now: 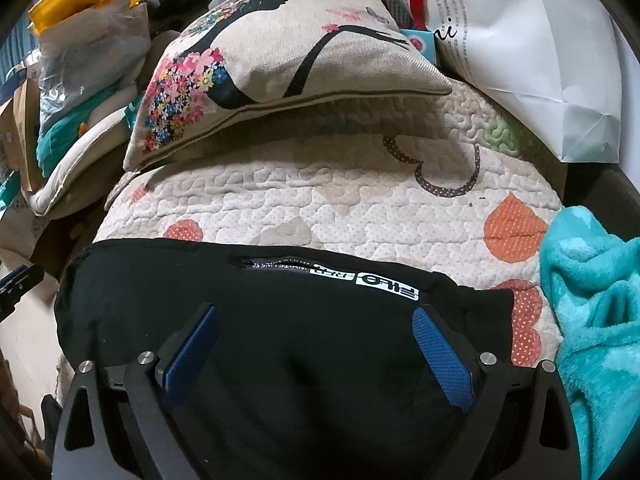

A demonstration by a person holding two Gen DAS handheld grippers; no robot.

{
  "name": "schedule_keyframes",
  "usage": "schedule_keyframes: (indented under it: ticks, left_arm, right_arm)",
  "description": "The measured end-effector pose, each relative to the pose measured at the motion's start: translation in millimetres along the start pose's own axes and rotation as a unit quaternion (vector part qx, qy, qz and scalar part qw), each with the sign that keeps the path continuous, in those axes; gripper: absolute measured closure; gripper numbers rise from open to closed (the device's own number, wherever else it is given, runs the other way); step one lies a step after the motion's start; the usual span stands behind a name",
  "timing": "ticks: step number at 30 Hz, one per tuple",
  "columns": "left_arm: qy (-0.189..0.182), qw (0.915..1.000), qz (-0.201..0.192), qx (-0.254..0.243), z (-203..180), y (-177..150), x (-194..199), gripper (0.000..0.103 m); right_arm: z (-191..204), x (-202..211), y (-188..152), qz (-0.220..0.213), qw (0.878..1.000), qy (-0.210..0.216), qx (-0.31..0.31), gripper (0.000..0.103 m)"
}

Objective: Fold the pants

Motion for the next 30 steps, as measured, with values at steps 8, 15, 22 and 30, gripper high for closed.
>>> schedule_keyframes:
  ticks: [8, 15, 22, 30]
  left_arm:
    - [-0.002, 1.0000, 0.000, -0.002, 0.6, -0.3, -1.7, 0.034]
    - [-0.011, 0.9998, -0.009, 0.014, 15.4, 13.3, -21.6, 0.034]
    - [-0.015, 0.9962, 0.002, 0.086, 66.7, 17.6, -85.5, 0.033]
    - [-0.054, 0.9904, 0.058, 0.113, 62.9, -10.7, -125.1, 0.033]
  right_arm:
    - [-0.2, -1.7, -2.7, 0.004, 1.000, 0.000, -0.003, 0.004]
    - [-2.9, -2.8, -4.4, 0.005, 1.000, -0.002, -0.007, 0.004]
    - [-8.7, -20.3, 19.2, 0.007, 0.999, 0.002, -0.031, 0.004]
    - [6.1, -69.0, 30.0, 0.058, 0.998, 0.035, -0.005, 0.004]
Point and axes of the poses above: each gripper's, at about its wrist camera, not at the fingertips, and x roughly against the way its jaws point, z to its left, y to its top, the point moved 5 cm from there along -x, roughly the way its jaws point, and after that the axes turned 15 degrees about -z, right-handed, at the moved point
